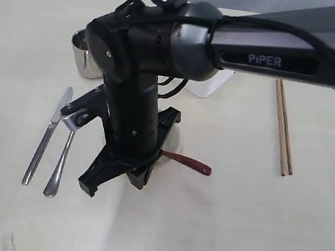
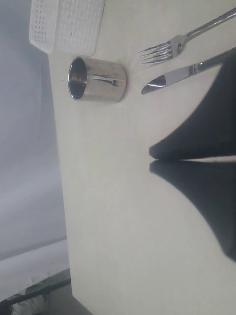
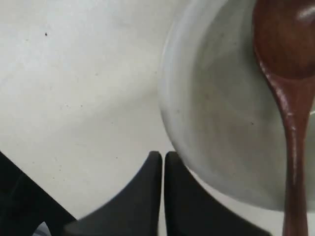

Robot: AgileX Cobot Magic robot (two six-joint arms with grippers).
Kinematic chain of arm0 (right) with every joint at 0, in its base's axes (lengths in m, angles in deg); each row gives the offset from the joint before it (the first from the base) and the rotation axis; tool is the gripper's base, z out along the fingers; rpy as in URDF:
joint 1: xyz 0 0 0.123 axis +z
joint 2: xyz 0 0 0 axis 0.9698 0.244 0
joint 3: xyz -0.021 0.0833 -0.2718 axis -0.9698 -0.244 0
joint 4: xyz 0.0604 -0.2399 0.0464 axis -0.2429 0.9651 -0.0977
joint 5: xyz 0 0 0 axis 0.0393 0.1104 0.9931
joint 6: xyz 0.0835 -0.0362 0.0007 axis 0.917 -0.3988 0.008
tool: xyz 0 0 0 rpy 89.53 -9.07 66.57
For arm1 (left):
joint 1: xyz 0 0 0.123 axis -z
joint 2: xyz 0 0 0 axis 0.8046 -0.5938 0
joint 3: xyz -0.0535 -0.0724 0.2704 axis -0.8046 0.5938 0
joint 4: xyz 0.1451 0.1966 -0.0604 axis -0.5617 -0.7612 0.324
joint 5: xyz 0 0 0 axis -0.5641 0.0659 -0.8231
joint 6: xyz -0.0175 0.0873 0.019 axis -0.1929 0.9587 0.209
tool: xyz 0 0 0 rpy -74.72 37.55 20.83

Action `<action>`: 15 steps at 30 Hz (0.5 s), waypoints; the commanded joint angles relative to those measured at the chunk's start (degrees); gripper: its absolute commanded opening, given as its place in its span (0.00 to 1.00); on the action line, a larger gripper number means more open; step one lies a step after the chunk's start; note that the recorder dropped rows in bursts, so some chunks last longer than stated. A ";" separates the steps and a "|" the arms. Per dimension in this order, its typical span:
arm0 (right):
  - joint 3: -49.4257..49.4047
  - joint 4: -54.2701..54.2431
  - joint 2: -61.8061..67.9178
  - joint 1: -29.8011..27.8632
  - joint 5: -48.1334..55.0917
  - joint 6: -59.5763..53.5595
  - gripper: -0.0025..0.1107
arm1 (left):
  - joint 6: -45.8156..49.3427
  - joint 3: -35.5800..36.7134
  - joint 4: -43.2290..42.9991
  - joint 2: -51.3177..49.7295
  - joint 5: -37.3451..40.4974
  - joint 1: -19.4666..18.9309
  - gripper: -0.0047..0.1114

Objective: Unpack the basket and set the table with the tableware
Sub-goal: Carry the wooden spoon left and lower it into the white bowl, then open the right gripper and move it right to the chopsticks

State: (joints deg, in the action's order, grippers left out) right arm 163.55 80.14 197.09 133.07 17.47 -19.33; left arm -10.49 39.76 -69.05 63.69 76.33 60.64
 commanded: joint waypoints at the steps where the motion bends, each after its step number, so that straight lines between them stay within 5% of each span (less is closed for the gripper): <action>1: -0.03 -2.59 -3.50 -1.09 -0.04 -2.54 0.05 | -0.13 0.13 -0.17 0.11 -0.03 0.29 0.04; 9: -0.03 -3.47 -16.05 -7.70 -0.04 -4.38 0.05 | -0.13 0.13 -0.17 0.11 -0.03 0.29 0.04; 15: -0.03 0.62 -20.75 -23.18 -0.75 0.30 0.05 | -0.13 0.13 -0.17 0.11 -0.03 0.29 0.04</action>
State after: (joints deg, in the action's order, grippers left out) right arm 163.55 78.48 177.41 116.63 17.02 -20.90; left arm -10.49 39.76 -69.05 63.69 76.33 60.64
